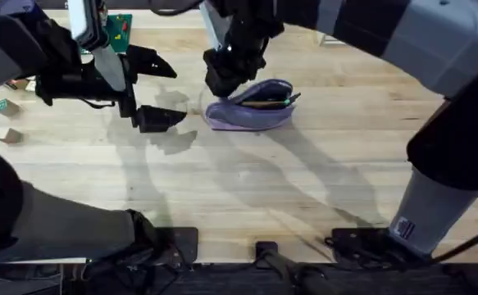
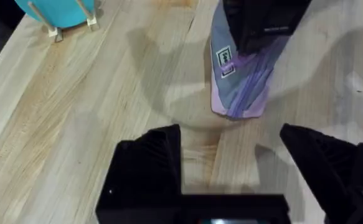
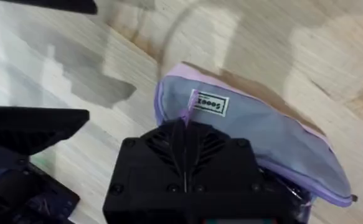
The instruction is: Unzip the bag, pick up the pens from the table one at a time and place them inside, then zip the bag closed.
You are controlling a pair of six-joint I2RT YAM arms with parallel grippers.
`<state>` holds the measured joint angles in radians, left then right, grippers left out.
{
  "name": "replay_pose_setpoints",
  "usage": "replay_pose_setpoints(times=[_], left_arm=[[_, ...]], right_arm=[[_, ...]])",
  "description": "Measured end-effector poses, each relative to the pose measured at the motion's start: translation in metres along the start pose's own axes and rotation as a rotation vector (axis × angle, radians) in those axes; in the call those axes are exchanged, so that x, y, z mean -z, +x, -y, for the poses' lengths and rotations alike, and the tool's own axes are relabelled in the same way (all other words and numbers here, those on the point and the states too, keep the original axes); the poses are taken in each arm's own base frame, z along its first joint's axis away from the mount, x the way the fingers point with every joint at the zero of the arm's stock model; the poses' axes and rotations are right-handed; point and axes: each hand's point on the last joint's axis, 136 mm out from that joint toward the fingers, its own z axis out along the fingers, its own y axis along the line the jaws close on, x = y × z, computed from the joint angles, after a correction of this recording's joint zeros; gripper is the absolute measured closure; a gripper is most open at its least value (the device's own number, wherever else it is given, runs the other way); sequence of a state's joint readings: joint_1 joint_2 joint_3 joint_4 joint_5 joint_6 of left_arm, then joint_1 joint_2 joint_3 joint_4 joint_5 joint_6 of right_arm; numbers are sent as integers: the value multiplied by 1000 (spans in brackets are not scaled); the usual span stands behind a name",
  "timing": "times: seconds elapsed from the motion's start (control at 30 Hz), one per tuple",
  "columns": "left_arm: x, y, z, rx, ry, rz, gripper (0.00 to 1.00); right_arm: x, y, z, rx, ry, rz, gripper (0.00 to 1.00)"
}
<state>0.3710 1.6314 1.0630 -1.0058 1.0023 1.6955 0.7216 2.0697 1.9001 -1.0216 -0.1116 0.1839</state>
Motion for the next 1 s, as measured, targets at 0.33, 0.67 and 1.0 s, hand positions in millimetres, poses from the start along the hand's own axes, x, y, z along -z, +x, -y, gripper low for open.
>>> replay_pose_setpoints(times=[0.33,0.67,1.0], left_arm=[[0,0,0,0,0,0,7],[0,0,0,0,0,0,7],[0,0,1,5,3,0,7]], right_arm=[[17,-14,-5,25,-8,44,971],[18,-14,-5,34,-8,47,971],[18,-14,-4,37,1,44,972]])
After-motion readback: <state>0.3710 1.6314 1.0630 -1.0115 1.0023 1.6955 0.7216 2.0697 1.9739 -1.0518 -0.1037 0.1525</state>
